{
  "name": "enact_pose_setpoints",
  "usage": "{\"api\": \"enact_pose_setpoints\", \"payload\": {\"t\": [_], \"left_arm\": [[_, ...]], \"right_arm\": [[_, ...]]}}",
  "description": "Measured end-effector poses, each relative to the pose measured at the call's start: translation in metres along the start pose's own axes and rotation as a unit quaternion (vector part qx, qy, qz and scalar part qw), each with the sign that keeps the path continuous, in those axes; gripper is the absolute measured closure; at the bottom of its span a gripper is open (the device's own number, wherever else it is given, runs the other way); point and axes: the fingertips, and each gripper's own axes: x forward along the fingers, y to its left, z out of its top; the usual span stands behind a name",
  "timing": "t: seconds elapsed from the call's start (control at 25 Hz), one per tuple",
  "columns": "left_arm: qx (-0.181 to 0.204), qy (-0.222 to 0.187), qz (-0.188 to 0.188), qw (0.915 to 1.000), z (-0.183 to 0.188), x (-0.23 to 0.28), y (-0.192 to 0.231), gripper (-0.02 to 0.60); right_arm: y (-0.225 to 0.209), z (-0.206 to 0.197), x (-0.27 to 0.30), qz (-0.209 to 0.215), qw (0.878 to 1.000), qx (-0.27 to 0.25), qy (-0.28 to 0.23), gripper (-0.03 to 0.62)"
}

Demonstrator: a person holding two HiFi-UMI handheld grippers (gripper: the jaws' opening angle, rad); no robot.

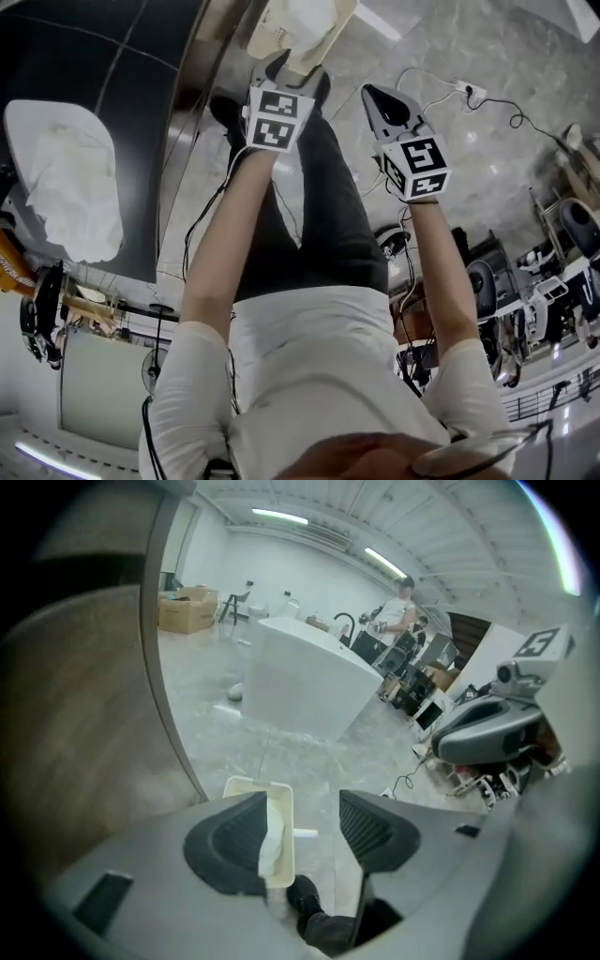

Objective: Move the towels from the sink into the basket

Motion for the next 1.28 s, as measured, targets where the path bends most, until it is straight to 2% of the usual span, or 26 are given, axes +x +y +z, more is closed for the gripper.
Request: {"api": "enact_pose_setpoints", "payload": {"t": [0.12, 0.32, 0.52, 0.88, 1.08, 1.28], "left_arm": [[0.004, -0.026, 0.008, 0.9996, 0.033, -0.046, -0.002, 0.384], [-0.004, -0.059, 0.036, 0.9976, 0.077, -0.131, -0.001, 0.509], [-0.032, -0.068, 0.042, 0.9962, 0.105, -0.222, -0.008, 0.542], [-0.019, -0.137, 0.032, 0.9899, 0.136, -0.359, -0.018, 0.565], [-0.045, -0.183, 0.007, 0.9820, 0.142, -0.439, -0.029, 0.566], [-0.035, -0.235, 0.022, 0.9712, 0.149, -0.518, -0.026, 0.566]], "right_arm": [[0.020, 0.032, -0.021, -0.005, 1.000, -0.020, -0.010, 0.595], [0.061, 0.089, -0.066, -0.007, 0.998, -0.052, -0.032, 0.595], [0.106, 0.136, -0.113, 0.000, 0.996, -0.082, -0.044, 0.595], [0.179, 0.202, -0.168, 0.018, 0.993, -0.078, -0.087, 0.595], [0.241, 0.232, -0.202, 0.038, 0.987, -0.095, -0.125, 0.595], [0.293, 0.271, -0.237, 0.052, 0.976, -0.124, -0.174, 0.596]]}}
